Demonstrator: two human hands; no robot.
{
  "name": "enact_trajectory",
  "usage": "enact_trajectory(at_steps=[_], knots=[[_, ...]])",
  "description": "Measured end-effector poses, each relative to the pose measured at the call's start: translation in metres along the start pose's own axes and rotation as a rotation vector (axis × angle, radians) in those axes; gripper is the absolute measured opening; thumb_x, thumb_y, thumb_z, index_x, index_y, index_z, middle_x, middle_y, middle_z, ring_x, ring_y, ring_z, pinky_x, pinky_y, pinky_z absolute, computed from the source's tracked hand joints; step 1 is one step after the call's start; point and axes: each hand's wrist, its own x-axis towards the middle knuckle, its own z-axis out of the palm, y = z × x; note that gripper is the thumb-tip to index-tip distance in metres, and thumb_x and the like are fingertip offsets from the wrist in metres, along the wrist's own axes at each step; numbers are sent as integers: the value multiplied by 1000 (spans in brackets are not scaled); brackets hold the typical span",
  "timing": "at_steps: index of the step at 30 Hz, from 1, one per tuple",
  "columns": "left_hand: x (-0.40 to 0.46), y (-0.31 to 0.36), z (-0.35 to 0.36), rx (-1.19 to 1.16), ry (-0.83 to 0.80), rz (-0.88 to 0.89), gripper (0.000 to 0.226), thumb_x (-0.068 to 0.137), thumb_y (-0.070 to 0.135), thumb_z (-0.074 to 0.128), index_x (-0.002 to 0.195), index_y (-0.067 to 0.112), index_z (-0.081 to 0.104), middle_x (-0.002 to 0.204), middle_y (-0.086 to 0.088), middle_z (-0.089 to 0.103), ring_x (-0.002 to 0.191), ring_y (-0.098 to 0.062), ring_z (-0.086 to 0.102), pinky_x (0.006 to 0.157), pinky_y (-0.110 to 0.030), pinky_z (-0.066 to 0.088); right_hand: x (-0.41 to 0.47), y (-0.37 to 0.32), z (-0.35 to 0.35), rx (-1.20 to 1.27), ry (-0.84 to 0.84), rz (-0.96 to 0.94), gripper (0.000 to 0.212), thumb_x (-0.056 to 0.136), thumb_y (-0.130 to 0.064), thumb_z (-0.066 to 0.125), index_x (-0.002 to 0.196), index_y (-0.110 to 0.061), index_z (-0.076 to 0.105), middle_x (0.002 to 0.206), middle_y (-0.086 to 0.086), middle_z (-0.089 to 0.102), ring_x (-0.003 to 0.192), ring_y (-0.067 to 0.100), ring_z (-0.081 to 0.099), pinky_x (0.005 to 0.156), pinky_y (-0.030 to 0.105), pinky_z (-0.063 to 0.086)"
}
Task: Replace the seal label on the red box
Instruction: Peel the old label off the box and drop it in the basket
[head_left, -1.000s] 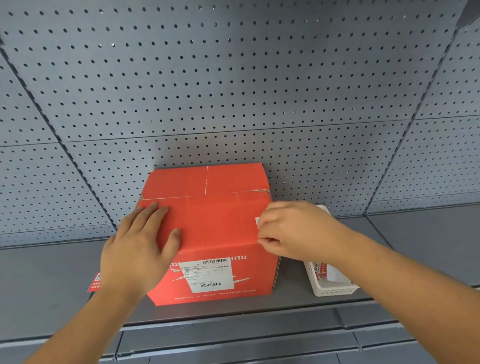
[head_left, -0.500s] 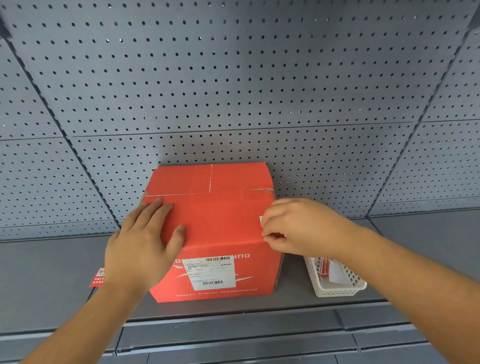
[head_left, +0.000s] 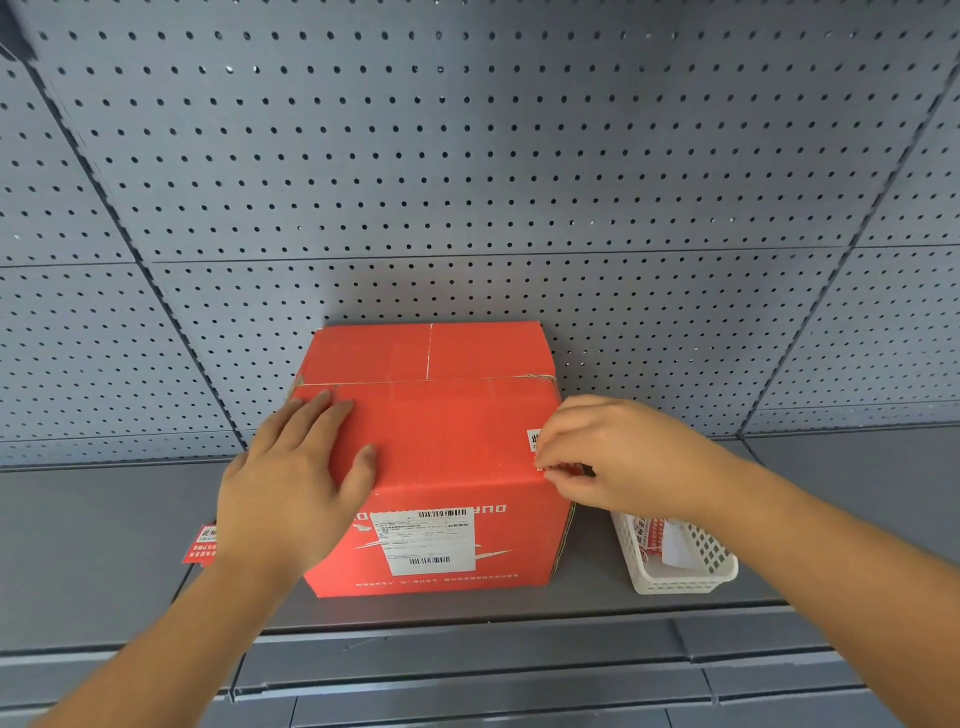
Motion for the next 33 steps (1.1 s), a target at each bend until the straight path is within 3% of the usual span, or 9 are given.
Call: enact_trajectory(at_steps=[7, 15, 33], knots=[[0, -1, 1, -1, 10, 5, 63, 91, 62, 41, 139, 27, 59, 149, 4, 58, 142, -23, 44, 96, -57, 51, 0, -4, 2, -65, 41, -16, 13, 84, -16, 69, 88, -20, 81, 88, -9, 74, 87, 15, 65, 76, 26, 55], [-1, -2, 1, 2, 11, 4, 62, 91, 63, 41, 140, 28, 58, 150, 6, 57, 142, -22, 44, 97, -56, 51, -3, 5, 2, 27, 0, 12, 20, 91, -37, 72, 103, -22, 79, 102, -9, 73, 100, 12, 61, 87, 29, 53], [-1, 0, 1, 0, 15, 4, 62, 91, 63, 41, 140, 28, 58, 150, 6, 57, 143, -21, 44, 97, -56, 51, -1, 11, 0, -30, -33, -100, 16, 96, -29, 68, 99, -18, 79, 100, -8, 75, 97, 14, 63, 86, 34, 56]])
